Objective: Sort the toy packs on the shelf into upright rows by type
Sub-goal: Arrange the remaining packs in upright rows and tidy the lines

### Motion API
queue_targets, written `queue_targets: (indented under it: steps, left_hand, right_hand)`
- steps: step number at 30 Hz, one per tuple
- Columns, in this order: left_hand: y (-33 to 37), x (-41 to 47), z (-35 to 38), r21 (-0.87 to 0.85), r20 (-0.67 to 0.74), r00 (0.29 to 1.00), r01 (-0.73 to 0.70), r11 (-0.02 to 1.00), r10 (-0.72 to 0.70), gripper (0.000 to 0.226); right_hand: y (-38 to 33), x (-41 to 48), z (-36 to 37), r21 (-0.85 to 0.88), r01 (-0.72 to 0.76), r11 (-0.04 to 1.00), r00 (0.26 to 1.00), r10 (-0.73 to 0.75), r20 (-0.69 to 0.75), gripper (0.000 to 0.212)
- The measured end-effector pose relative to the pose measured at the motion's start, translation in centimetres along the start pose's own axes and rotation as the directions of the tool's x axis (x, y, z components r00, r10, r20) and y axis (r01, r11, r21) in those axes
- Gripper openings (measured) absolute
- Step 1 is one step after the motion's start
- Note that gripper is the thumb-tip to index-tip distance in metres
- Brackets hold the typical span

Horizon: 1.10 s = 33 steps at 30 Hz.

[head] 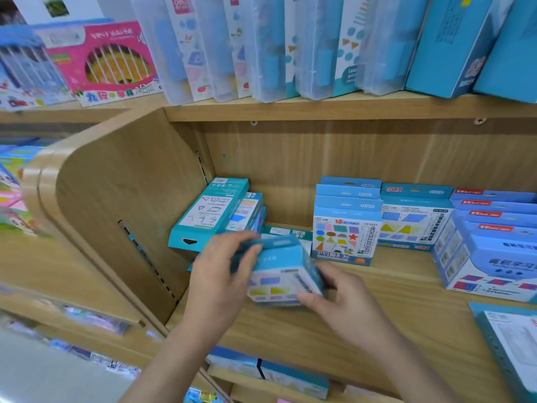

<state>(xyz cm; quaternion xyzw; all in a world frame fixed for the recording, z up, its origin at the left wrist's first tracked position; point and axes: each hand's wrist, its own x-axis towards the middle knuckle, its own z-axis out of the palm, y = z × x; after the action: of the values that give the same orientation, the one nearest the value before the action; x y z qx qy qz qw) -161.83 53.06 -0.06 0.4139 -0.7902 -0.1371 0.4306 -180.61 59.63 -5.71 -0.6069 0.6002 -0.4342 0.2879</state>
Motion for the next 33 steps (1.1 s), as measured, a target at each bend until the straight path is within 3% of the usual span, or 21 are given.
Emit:
queue_targets:
  steps: [3,6,8,13,17,19,21,22,23,25,28,33]
  left_hand:
    - [0.5,0.9,-0.2,-0.374,0.0,0.957,0.27,0.887,-0.291,0.036]
    - [1.0,0.2,-0.3,-0.528,0.246,0.897,0.442,0.725,-0.368,0.047]
    - [1.8,-0.8,0.2,-0.562,0.375,0.855,0.516,0.646,-0.357,0.047]
    - [1.9,-1.8,1.2,-0.615,0.363,0.85,0.526,0.587,-0.381,0.05]
    - [1.1,-2.4,2.0,-0.563,0.496,0.8,0.593,0.575,-0.338,0.051]
    - [-0.2,-2.6,2.3,-0.424,0.532,0.809,0.51,0.748,-0.25,0.049]
    - [-2.3,-2.5,2.9,-0.111,0.487,0.863,0.216,0.97,-0.137,0.047]
    - [-3.1,-2.3,3.2,0.069,0.488,0.869,0.061,0.996,-0.087,0.049]
    - [-3.6,-2.2,3.6,0.196,0.505,0.86,-0.034,0.98,-0.071,0.051]
    - [-4.5,-2.1,4.5,0.3,0.549,0.83,-0.081,0.95,-0.102,0.054]
    - [-5.3,-2.3,5.9,0.352,0.57,0.813,-0.11,0.93,-0.119,0.058]
    - [-4.7,-2.4,6.3,0.399,0.517,0.852,-0.154,0.904,-0.083,0.051]
  right_hand:
    - [-0.5,0.1,-1.0,0.353,-0.13,0.926,0.989,0.148,-0.024,0.03]
    - [-1.4,0.0,-2.2,0.534,-0.166,0.829,0.974,0.223,-0.044,0.031]
    - [-1.7,0.0,-2.6,0.553,-0.165,0.817,0.97,0.234,-0.057,0.037]
    - [-2.1,-0.6,-2.9,0.554,-0.153,0.819,0.971,0.23,-0.071,0.042]
    - [-2.0,-1.1,-3.7,0.522,-0.154,0.839,0.959,0.253,-0.124,0.033]
    - [-1.5,-1.7,-4.7,0.472,-0.157,0.867,0.947,0.268,-0.176,0.03]
    - [-0.8,-2.4,-6.1,0.427,-0.175,0.887,0.927,0.294,-0.232,0.031]
    - [-0.4,-2.7,-6.8,0.412,-0.185,0.892,0.915,0.309,-0.259,0.03]
    - [0.0,-3.0,-7.4,0.396,-0.194,0.898,0.902,0.322,-0.287,0.03]
    - [0.7,-3.5,-8.3,0.356,-0.223,0.908,0.876,0.346,-0.336,0.031]
    - [1.3,-3.9,-8.8,0.344,-0.242,0.907,0.86,0.365,-0.356,0.03]
    - [2.0,-5.0,-9.2,0.323,-0.268,0.908,0.859,0.377,-0.347,0.032]
